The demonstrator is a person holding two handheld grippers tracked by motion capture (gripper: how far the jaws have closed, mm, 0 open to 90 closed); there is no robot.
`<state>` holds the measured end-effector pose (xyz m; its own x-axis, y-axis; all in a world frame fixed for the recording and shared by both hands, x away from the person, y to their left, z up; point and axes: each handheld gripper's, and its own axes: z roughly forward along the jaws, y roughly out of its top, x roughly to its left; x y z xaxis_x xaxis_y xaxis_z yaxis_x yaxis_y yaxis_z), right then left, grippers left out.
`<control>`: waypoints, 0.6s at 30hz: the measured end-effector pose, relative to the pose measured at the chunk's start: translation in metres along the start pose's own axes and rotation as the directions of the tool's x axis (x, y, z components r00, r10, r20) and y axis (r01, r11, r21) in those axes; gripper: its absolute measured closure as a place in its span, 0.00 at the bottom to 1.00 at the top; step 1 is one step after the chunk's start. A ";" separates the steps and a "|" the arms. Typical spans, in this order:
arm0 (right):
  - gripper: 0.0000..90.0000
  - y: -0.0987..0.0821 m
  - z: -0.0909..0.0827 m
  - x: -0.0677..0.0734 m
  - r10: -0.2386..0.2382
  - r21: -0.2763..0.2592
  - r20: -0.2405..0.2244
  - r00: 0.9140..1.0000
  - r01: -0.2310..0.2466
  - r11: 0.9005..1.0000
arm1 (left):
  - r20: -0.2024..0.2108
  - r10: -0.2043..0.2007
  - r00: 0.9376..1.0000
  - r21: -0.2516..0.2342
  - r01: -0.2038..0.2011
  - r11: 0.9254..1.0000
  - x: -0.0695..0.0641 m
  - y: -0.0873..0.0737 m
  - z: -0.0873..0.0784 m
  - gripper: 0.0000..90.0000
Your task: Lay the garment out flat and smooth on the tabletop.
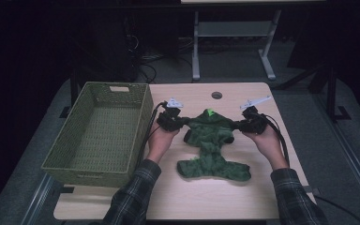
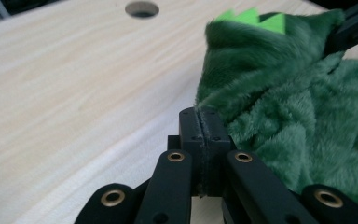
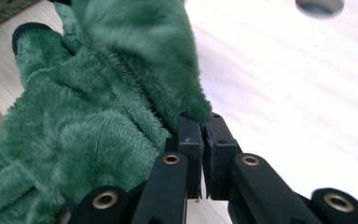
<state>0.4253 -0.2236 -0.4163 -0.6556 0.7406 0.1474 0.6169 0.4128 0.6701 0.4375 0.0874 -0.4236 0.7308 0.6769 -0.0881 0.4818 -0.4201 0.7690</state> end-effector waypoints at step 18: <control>0.83 -0.023 0.037 -0.021 0.100 0.091 0.021 0.995 -0.102 0.991 | -0.004 0.071 0.997 0.125 -0.070 0.990 -0.005 -0.017 0.040 0.98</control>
<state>0.4409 -0.2288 -0.4621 -0.5811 0.7893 0.1981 0.7174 0.3820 0.5826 0.4449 0.0670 -0.4619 0.7616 0.6473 -0.0306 0.4860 -0.5392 0.6879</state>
